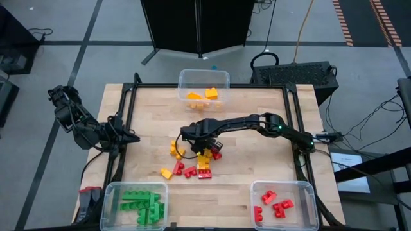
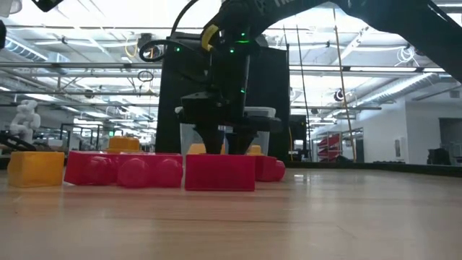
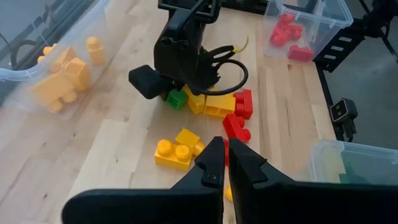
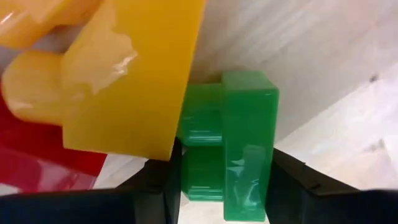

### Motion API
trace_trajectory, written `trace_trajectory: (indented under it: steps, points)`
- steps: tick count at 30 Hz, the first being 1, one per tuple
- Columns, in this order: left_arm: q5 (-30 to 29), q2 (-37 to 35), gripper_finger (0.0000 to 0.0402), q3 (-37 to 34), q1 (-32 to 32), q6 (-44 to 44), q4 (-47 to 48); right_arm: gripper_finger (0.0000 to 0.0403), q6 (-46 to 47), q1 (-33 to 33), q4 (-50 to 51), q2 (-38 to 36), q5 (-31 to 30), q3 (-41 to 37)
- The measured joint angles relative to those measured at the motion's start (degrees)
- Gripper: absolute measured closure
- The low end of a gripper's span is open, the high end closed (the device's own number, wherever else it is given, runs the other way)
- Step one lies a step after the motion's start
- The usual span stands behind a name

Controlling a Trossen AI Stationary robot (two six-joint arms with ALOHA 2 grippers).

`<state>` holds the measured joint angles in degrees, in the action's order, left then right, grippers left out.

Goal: Sort blocks
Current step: Put the green game piece into the bottom left transparent bin

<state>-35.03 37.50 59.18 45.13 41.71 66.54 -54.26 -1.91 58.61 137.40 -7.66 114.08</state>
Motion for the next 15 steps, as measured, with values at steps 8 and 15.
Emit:
trace_trajectory:
  steps: [8,15]
  points:
    - [0.0,0.0,0.0398,0.0,0.0,0.0,0.0,0.0252,8.4,0.0,0.6,-0.5,-1.2,0.0]
    - [0.0,0.0,0.0398,0.0,0.0,0.0,0.0,0.0252,12.2,-0.3,3.5,-1.0,-3.3,6.5]
